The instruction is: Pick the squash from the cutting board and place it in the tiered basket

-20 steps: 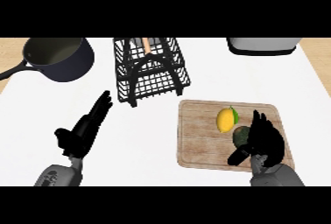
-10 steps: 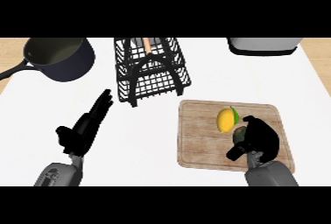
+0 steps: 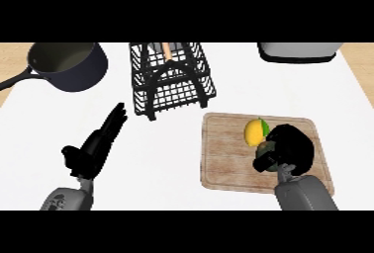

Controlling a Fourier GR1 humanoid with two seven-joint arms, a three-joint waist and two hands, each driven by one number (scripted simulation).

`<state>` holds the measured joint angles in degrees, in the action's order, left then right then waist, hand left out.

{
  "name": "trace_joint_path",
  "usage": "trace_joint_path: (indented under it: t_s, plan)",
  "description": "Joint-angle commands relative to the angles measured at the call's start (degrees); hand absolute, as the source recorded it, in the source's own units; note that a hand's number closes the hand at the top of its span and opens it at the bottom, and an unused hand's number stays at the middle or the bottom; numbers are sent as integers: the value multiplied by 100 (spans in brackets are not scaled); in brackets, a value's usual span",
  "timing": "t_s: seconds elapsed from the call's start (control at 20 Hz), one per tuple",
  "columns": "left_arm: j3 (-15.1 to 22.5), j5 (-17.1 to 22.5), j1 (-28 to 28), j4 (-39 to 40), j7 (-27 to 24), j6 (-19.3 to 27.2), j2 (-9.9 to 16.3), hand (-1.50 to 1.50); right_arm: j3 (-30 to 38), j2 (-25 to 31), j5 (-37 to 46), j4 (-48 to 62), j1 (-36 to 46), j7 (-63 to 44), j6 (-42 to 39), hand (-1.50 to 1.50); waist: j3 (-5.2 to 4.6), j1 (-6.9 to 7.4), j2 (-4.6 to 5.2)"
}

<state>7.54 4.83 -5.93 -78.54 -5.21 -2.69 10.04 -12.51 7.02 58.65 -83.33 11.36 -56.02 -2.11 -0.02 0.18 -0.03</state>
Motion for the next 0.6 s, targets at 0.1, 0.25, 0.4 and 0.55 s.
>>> trace_joint_path:
  t_s: [0.1,0.25,0.4,0.55]
  plan:
    - [-19,22,-318,128,-36,-70,-55,0,115,1266,-846,718,747,2452,-893,150,19,168,97]
    - [101,-37,-281,74,-22,-58,-123,0,-40,1882,-1060,932,1082,3731,-1366,150,28,332,133]
    - [158,-109,-277,75,51,-23,-143,0,310,2539,-1244,1636,1433,5060,-1224,150,30,286,118]
    - [-49,-11,-540,168,110,-131,10,0,626,2592,-1256,2520,1959,5975,-580,150,25,269,124]
